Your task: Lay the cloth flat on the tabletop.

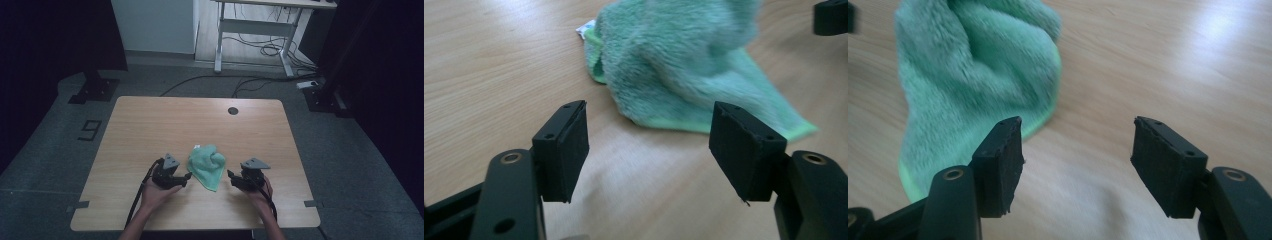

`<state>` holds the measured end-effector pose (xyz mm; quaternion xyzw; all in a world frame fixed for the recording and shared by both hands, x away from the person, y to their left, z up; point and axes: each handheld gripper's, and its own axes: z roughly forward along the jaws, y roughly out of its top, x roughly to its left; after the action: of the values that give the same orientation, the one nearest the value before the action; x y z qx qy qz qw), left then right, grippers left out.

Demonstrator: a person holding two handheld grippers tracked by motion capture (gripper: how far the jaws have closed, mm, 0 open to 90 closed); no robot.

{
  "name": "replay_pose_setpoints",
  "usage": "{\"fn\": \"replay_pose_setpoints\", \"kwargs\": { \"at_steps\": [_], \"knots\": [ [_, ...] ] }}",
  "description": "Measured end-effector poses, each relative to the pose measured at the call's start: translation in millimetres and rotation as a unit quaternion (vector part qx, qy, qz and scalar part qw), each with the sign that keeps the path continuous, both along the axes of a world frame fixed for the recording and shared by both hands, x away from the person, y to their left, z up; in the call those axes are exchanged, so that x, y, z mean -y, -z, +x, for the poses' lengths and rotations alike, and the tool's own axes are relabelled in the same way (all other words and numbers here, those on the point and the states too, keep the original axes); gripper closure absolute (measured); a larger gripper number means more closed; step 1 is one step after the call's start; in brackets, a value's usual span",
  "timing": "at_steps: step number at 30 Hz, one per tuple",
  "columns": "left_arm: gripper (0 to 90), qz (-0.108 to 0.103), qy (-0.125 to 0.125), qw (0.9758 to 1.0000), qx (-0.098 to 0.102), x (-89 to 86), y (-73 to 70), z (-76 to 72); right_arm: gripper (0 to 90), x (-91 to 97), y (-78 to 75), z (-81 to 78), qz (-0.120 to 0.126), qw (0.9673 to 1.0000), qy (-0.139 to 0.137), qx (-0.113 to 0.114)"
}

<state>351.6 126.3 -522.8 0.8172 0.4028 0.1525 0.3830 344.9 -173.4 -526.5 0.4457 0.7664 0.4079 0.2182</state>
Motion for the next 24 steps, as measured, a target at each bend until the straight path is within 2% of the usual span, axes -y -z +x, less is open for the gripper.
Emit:
{"fn": "replay_pose_setpoints", "kwargs": {
  "at_steps": [1,5,6,8,10,11,15,16,17,20,24],
  "knots": [
    [35.7,-0.009,0.0,0.9999,-0.011,2.6,4.1,8.3,37.2,-7.3,-2.5,7.8,-0.001,0.9999,-0.01,0.003],
    [40.1,-0.001,0.005,0.9998,-0.019,9.1,9.7,18.4,38.6,-19.1,-4.0,26.0,0.006,0.9996,-0.026,-0.003],
    [42.3,-0.001,0.005,0.9998,-0.019,9.1,9.7,18.4,38.6,-19.1,-4.0,26.0,0.006,0.9996,-0.026,-0.003],
    [44.8,0.003,0.007,0.9998,-0.02,11.2,11.0,21.0,39.7,-24.7,-2.3,35.5,0.002,0.9993,-0.035,-0.013],
    [52.7,0.006,0.007,0.9996,-0.027,13.5,13.9,23.9,48.8,-29.1,2.3,45.4,0.008,0.9986,-0.049,-0.017],
    [55.6,0.017,0.013,0.9993,-0.031,16.5,16.9,25.7,53.6,-29.9,4.5,47.8,0.012,0.9983,-0.053,-0.023],
    [67.5,0.022,0.023,0.999,-0.031,21.7,18.4,26.1,71.4,-33.1,11.2,51.2,0.009,0.997,-0.065,-0.041],
    [71.2,0.022,0.023,0.999,-0.031,21.7,18.4,26.1,71.4,-33.1,11.2,51.2,0.009,0.997,-0.065,-0.041],
    [74.5,0.026,0.028,0.9989,-0.027,23.4,17.6,25.6,79.7,-33.5,11.2,50.8,0.005,0.9969,-0.068,-0.041],
    [82.3,0.023,0.033,0.9989,-0.025,24.3,16.0,25.3,84.5,-33.0,8.0,48.8,0.001,0.9971,-0.067,-0.036],
    [85.6,0.018,0.035,0.999,-0.021,23.6,13.7,25.0,84.9,-31.4,2.3,44.7,-0.001,0.9968,-0.074,-0.031]
  ]
}}
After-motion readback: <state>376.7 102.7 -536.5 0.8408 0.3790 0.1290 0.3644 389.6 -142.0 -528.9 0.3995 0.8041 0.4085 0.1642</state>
